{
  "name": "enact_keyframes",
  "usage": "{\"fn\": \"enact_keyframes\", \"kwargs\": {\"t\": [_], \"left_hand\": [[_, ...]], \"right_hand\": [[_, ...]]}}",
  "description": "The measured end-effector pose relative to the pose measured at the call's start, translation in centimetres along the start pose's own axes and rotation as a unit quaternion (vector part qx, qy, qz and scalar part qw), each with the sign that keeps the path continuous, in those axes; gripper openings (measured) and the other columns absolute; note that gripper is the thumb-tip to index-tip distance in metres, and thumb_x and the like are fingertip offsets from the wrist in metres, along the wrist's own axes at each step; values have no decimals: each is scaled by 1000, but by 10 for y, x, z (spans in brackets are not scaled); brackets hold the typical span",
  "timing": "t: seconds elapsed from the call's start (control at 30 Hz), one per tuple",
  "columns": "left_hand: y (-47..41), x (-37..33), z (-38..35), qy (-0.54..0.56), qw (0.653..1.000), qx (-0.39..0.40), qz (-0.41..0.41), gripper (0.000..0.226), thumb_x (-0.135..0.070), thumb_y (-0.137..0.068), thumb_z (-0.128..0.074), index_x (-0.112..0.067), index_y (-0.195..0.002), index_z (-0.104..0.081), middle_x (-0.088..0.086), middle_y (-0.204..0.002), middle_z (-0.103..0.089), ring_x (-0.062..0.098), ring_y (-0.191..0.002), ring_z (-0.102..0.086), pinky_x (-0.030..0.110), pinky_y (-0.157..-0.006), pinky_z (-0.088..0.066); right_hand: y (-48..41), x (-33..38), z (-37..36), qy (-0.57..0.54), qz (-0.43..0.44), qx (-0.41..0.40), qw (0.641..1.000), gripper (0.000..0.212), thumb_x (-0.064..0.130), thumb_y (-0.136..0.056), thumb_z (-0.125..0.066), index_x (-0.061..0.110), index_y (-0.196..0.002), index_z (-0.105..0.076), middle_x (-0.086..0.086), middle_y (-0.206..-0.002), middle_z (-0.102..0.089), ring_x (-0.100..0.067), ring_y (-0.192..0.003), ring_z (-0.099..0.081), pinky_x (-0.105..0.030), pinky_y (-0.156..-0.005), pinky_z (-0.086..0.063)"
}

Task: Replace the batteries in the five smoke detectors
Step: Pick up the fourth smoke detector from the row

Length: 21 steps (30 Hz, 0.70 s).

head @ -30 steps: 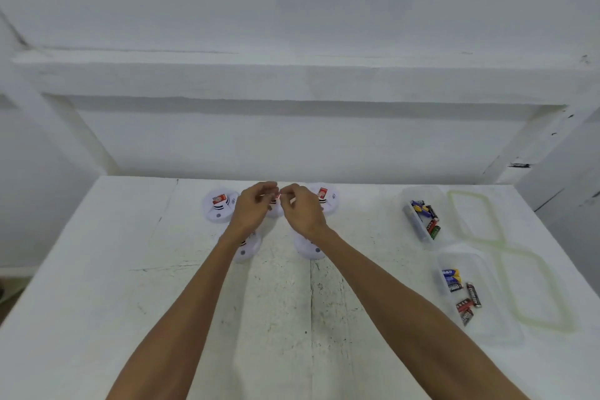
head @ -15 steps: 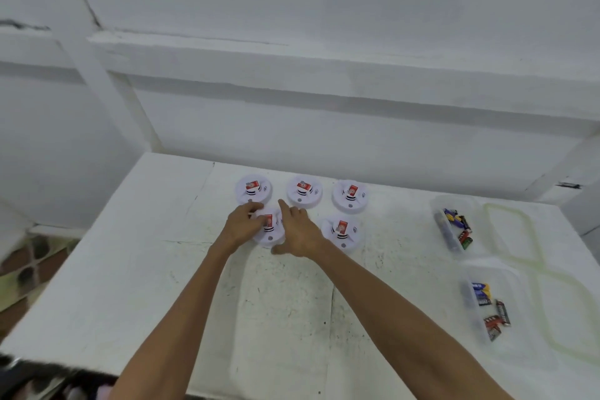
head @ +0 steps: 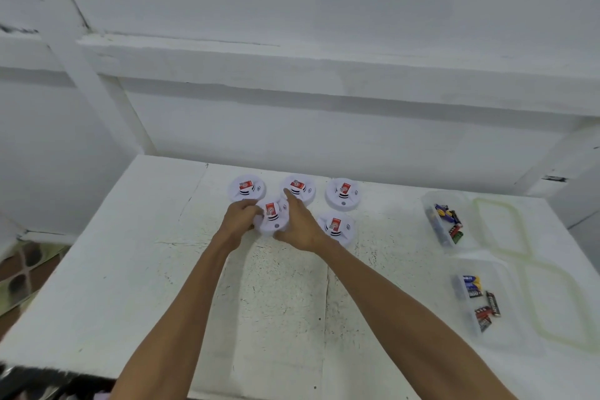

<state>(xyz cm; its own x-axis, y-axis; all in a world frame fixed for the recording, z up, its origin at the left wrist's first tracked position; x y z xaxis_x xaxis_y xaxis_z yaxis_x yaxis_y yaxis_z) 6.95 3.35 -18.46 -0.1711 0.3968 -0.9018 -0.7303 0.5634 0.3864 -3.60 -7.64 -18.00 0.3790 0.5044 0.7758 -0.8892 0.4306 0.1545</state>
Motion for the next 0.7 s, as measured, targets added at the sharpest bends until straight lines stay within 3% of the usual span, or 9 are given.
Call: {"fn": "enact_keyframes", "kwargs": {"t": [0.1,0.2,0.3,0.4,0.53,0.6,0.7], "left_hand": [[1,-15,-17,57,998,27,5,37,3,-95,-52,-15,-123,-69,10,-121,-70,28,-108,-66,36,-79,-59],[4,-36,-38,79,994,62,-38,44,10,-95,-50,-12,-132,-62,11,-125,-70,26,-108,-68,31,-77,-60],[9,-50,-69,138,983,111,-54,44,5,-99,-57,-16,-137,-58,7,-120,-74,26,-110,-71,33,-88,-61],[17,-61,-110,155,973,162,-57,44,2,-98,-63,-17,-137,-59,8,-122,-75,24,-111,-73,35,-89,-62],[23,-60,-164,153,968,193,-42,49,1,-98,-65,-15,-143,-54,13,-126,-73,28,-111,-74,37,-87,-63],[27,-56,-193,135,967,213,-38,46,0,-100,-63,-12,-144,-55,11,-127,-73,27,-110,-74,41,-91,-62],[37,-51,-231,116,960,250,-43,44,-2,-103,-57,-13,-145,-52,12,-133,-69,27,-115,-72,35,-87,-63]], "right_hand": [[-1,-5,22,-132,-47,-41,989,107,8,-71,-80,16,-156,-16,-8,-156,-33,-26,-136,-42,-37,-96,-52],[2,-15,43,-271,-81,-73,956,86,17,-74,-69,21,-150,-29,-6,-143,-46,-28,-118,-56,-35,-69,-60],[17,-37,76,-353,-143,-154,912,59,28,-95,-53,22,-151,-34,-5,-139,-51,-25,-115,-59,-32,-72,-55],[39,-61,116,-335,-194,-260,885,35,38,-96,-47,21,-124,-59,-5,-122,-66,-23,-100,-66,-33,-68,-52],[71,-90,147,-344,-225,-310,858,30,40,-95,-48,21,-112,-65,-4,-107,-69,-24,-89,-67,-27,-53,-46],[90,-106,161,-338,-233,-326,852,28,39,-96,-50,20,-111,-64,-4,-104,-68,-20,-78,-64,-27,-53,-47],[114,-137,168,-375,-271,-325,825,27,40,-92,-55,17,-97,-67,-6,-92,-70,-20,-68,-60,-28,-54,-48]]}}
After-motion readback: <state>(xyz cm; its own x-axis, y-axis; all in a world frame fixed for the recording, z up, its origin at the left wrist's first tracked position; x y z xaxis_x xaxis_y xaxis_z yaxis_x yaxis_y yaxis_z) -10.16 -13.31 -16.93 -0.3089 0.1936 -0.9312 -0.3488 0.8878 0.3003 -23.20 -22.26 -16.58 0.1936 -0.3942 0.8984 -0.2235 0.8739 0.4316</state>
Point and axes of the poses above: each hand's wrist, its own y-axis away from the middle knuckle, its own z-axis out of the back of the hand, x = y × z, the point moved 10 cm from there along -y, towards the middle knuckle
